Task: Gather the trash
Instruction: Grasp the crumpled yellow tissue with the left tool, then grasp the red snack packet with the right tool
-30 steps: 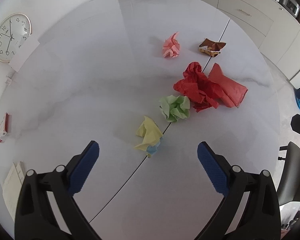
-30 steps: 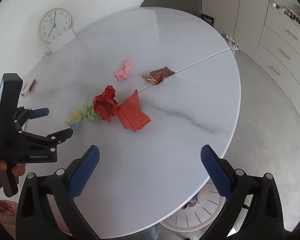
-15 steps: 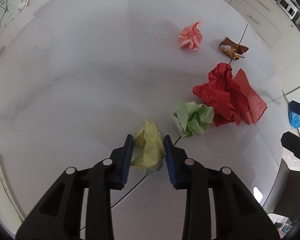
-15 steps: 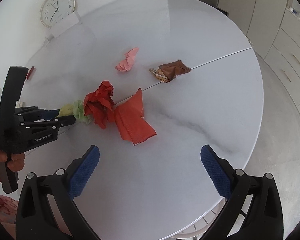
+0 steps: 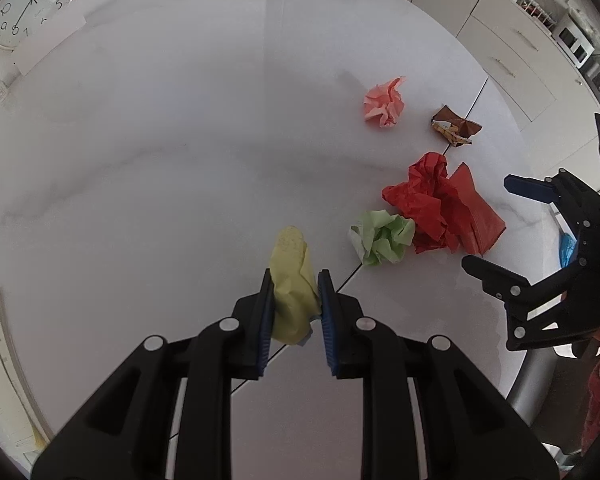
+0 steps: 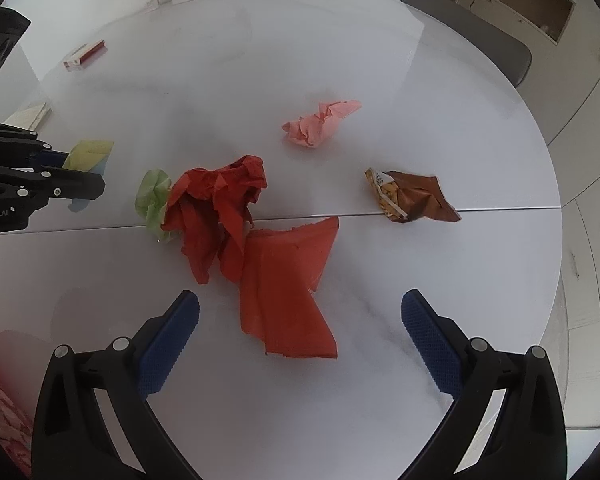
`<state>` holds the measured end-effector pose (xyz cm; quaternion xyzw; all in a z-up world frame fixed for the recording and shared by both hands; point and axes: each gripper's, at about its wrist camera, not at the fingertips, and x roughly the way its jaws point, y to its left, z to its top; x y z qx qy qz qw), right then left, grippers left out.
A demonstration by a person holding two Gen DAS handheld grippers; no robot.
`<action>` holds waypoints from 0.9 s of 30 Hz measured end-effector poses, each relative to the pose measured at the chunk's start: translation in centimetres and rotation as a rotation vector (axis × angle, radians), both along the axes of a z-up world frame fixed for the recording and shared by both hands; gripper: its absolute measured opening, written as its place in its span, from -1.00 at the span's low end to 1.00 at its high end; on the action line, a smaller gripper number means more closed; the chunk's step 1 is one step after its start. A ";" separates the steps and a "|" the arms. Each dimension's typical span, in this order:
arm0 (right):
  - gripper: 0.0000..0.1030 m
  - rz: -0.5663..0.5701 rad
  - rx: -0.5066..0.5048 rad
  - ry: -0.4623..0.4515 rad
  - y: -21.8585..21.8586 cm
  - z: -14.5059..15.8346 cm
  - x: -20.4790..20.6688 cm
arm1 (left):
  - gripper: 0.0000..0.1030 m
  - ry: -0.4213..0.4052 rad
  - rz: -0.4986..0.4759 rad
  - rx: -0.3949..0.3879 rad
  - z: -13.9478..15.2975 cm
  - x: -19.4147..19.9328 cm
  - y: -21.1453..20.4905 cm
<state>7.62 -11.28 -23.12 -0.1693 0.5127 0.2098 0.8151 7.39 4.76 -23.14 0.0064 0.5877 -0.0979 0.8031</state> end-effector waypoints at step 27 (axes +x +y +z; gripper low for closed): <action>-0.09 -0.467 0.309 0.038 -11.9 6.0 -11.4 | -0.59 -0.090 -0.309 -0.058 7.4 -8.7 -7.6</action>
